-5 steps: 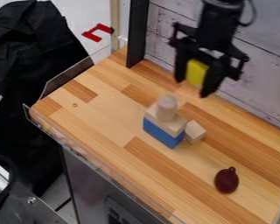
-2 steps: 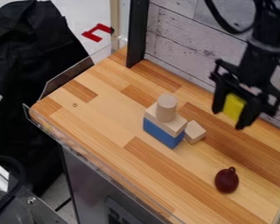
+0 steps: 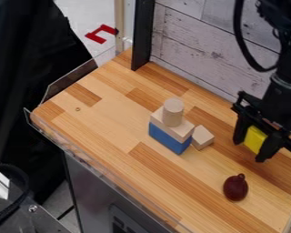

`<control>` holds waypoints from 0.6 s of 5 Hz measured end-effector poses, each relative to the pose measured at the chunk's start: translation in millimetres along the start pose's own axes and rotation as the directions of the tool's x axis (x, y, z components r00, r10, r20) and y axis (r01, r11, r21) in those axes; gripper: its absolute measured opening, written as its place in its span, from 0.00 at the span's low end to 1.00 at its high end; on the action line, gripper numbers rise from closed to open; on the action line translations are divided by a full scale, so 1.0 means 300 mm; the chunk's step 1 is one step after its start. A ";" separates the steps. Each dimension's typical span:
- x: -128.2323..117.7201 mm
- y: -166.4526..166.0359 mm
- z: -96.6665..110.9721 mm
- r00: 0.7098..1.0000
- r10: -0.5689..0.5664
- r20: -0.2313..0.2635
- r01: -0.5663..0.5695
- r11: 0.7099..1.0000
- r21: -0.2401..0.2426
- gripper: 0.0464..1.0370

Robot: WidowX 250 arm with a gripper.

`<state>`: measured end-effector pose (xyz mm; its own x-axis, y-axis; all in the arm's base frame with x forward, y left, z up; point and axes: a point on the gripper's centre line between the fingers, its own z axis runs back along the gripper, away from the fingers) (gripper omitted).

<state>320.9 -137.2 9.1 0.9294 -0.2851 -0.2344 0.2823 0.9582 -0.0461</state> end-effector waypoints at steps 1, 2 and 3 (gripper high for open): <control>0.008 -0.002 -0.007 1.000 0.004 0.009 -0.004 1.000 -0.013 0.55; 0.002 0.012 -0.027 1.000 0.024 0.009 -0.024 0.999 -0.025 0.55; -0.012 0.041 -0.048 0.999 0.051 -0.004 -0.051 0.998 -0.037 0.62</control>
<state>317.6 -124.1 -4.5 0.9416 -0.2356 -0.2404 0.2253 0.9718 -0.0700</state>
